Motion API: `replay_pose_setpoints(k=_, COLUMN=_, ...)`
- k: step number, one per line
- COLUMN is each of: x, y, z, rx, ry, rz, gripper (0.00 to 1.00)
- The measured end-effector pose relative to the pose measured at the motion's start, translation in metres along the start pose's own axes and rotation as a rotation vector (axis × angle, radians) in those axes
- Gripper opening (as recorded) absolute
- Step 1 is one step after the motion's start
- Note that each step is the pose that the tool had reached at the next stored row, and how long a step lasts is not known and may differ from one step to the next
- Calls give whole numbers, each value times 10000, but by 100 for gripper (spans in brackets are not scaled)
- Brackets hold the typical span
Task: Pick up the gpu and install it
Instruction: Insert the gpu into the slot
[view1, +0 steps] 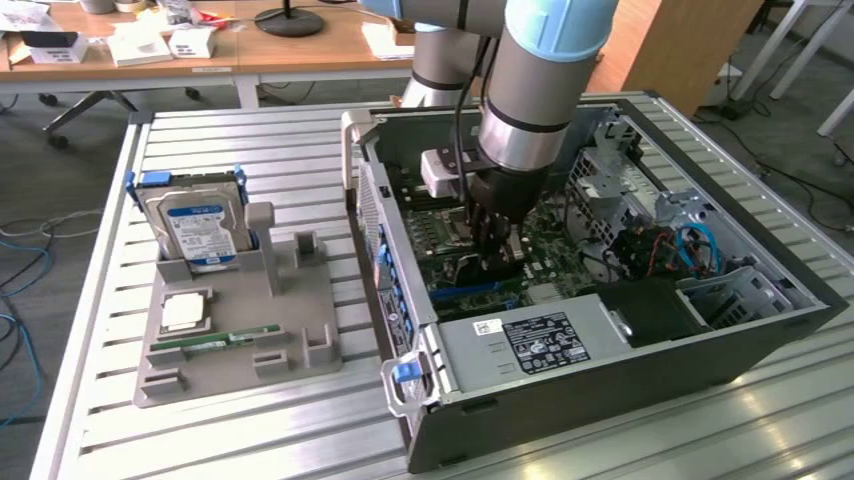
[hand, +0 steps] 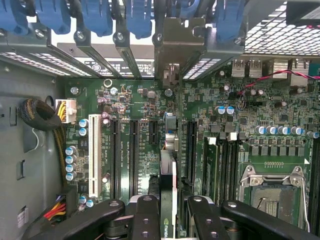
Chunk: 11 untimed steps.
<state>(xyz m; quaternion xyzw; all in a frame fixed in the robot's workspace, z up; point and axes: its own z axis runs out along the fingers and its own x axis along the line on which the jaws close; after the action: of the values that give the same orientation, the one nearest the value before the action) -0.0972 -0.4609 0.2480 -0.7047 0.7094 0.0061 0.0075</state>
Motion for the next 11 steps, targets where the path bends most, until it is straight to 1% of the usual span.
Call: replay_pose_setpoints(k=11, x=0, y=4, z=20, rx=2, ry=-1, rz=-1, gripper=26)
